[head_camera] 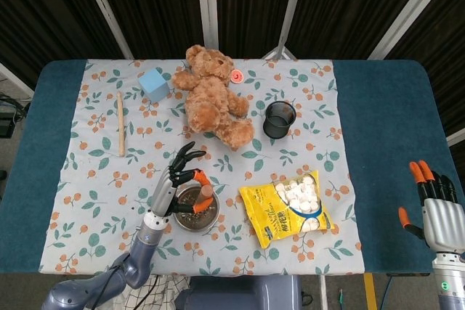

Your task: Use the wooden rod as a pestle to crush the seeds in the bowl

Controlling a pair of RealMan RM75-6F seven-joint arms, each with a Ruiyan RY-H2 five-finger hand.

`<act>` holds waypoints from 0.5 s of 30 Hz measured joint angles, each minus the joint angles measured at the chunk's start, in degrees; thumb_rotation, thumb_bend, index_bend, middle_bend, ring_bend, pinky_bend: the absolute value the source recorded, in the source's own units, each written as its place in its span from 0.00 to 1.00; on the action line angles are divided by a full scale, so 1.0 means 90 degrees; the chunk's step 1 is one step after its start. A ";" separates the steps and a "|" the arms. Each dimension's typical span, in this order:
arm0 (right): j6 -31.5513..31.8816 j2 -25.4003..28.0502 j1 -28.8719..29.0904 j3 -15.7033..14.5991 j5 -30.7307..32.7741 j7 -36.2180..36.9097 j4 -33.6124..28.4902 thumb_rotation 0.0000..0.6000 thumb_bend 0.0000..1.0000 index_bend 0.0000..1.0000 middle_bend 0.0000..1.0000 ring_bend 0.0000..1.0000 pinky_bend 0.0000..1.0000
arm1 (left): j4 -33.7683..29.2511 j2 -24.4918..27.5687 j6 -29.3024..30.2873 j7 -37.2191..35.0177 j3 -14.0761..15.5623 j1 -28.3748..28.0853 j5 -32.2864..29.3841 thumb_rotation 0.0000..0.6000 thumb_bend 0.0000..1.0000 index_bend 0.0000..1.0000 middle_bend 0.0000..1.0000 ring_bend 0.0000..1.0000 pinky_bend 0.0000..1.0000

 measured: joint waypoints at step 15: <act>0.0016 -0.0003 -0.0005 0.0004 -0.0009 -0.0009 0.0000 1.00 0.42 0.00 0.00 0.00 0.00 | 0.0273 -0.0109 0.0149 -0.0131 0.0109 0.0033 0.0023 1.00 0.80 0.59 0.67 0.18 0.06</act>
